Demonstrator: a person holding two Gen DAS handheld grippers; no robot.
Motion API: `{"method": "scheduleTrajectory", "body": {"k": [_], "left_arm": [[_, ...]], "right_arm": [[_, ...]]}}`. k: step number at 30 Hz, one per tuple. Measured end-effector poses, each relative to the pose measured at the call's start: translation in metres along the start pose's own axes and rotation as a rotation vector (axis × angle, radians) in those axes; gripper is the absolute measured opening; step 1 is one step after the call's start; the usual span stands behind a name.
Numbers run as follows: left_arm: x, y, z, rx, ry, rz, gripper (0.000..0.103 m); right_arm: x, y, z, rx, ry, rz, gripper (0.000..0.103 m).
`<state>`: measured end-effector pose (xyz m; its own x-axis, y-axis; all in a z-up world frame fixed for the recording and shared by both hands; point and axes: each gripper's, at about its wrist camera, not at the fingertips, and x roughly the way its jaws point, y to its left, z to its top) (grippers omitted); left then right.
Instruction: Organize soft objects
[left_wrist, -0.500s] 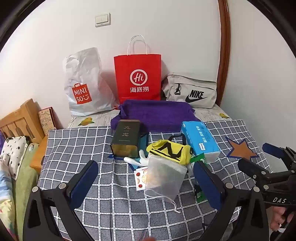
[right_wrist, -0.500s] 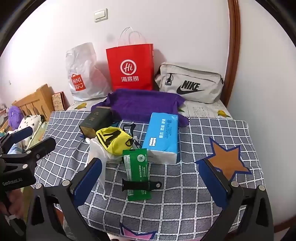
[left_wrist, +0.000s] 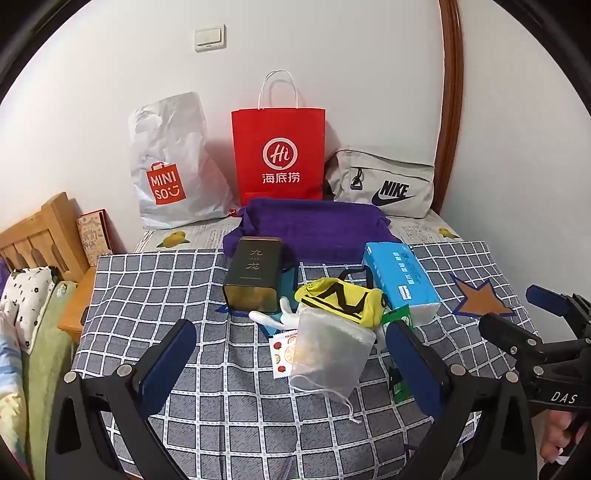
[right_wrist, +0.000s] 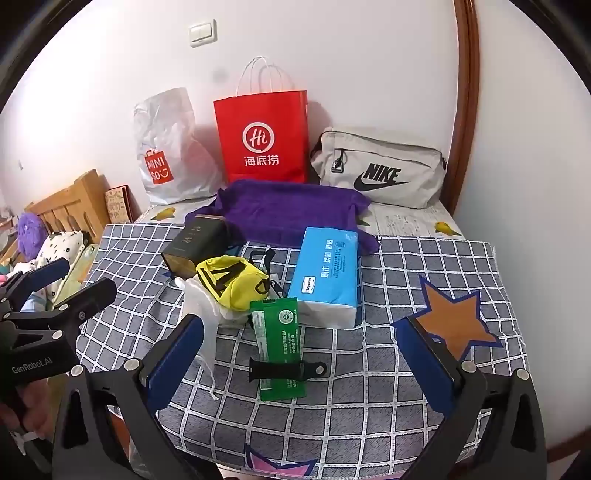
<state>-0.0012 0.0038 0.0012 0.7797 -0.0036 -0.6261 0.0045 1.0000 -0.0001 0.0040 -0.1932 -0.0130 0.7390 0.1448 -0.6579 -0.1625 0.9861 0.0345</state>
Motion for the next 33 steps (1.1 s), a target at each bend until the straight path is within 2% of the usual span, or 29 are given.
{"method": "scheduleTrajectory", "body": {"k": [33], "left_arm": [[-0.0040, 0.0027, -0.0026, 0.004, -0.014, 0.003, 0.103]], "right_arm": [[-0.0006, 0.0006, 0.0003, 0.017, -0.010, 0.020, 0.103]]}}
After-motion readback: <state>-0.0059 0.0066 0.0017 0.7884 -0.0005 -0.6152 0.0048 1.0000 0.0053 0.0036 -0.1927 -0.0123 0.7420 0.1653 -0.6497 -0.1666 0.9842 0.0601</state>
